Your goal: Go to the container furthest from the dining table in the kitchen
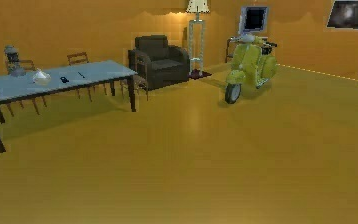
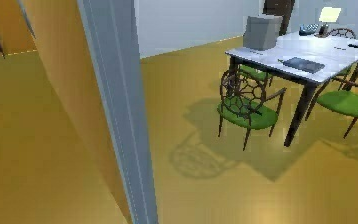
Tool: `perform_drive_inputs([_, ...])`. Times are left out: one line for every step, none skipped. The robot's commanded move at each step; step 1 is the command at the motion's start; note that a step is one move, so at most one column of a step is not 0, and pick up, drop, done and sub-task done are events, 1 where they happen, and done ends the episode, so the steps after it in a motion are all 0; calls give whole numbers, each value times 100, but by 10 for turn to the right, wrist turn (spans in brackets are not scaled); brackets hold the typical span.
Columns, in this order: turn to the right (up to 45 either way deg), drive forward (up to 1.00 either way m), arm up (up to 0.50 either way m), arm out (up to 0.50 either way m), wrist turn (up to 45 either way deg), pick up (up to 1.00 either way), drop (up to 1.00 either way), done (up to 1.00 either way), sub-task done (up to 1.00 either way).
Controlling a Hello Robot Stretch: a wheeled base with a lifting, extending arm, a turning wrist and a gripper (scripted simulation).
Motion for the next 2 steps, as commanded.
perform_drive_inputs([30, 0, 0, 0, 0, 0, 0, 0, 0])
perform_drive_inputs([0, 45, 0, 0, 0, 0, 0, 0, 0])
